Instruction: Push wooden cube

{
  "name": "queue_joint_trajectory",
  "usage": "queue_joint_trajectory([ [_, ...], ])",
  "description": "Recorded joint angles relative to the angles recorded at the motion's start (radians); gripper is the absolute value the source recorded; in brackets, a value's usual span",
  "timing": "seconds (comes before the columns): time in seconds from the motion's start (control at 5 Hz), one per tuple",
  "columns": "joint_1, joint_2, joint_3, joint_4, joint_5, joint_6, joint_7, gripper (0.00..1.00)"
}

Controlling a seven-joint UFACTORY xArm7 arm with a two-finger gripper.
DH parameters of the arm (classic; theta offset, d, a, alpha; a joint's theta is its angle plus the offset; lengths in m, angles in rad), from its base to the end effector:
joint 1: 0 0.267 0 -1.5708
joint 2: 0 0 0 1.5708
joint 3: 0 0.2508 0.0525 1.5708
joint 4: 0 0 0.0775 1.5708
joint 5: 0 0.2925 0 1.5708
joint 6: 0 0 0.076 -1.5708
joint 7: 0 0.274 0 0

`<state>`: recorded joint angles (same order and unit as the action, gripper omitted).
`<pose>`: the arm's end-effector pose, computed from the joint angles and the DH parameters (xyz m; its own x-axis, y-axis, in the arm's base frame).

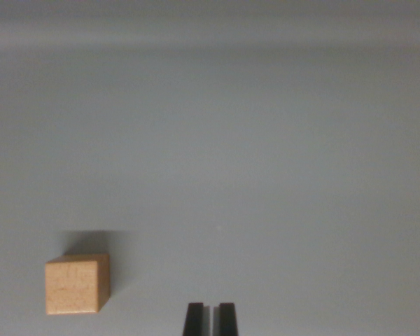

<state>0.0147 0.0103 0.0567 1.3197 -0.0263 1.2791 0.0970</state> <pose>0.4413 0.0252 0.2450 0.9993 -0.0181 0.0325 -0.0188 -0.9996 0.0218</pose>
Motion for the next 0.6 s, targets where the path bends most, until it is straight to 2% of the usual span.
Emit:
queue_joint_trajectory([
  [0.2, 0.0091, 0.010, 0.011, -0.042, -0.0002, -0.045, 0.021, 0.00],
  [0.4, 0.0091, 0.010, 0.011, -0.042, -0.0002, -0.045, 0.021, 0.00],
  [0.6, 0.0180, 0.019, 0.021, -0.082, -0.0004, -0.088, 0.042, 0.00],
])
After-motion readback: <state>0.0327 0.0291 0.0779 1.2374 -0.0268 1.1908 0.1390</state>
